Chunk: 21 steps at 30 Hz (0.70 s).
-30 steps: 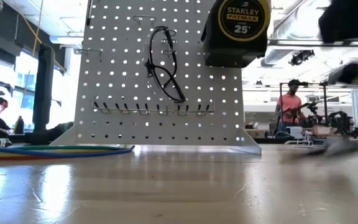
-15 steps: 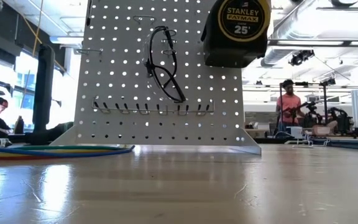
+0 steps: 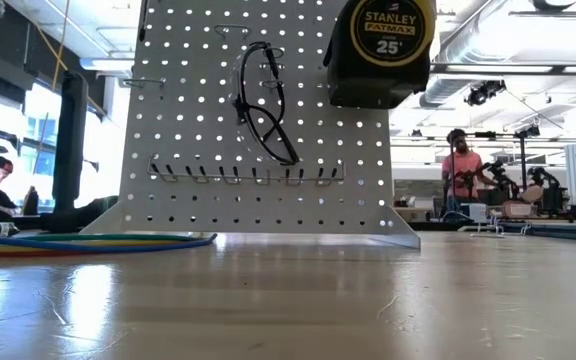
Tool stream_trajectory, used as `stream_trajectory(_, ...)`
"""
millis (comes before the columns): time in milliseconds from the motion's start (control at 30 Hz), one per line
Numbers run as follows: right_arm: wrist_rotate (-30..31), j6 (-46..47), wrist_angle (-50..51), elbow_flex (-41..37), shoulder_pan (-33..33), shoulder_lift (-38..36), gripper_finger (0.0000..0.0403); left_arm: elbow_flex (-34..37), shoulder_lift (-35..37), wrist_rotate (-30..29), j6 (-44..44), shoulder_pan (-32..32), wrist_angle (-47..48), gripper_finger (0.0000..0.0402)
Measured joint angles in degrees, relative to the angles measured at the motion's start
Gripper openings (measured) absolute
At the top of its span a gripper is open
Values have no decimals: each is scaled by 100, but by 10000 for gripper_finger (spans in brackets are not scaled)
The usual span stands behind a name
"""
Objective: Hang tools onto peg board
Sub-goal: Hang the plier on the peg board
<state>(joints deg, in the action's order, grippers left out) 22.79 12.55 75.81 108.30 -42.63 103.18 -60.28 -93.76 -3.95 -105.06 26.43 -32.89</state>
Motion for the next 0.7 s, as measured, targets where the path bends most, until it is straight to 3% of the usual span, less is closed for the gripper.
stream_trajectory(333, 31, -446, 16, 764, 101, 327, 20, -322, -385, 63, -221, 165, -38, 193)
stream_trajectory(700, -253, -503, -13, 1033, 82, 352, 20, -323, -394, 535, 797, 104, -113, 193)
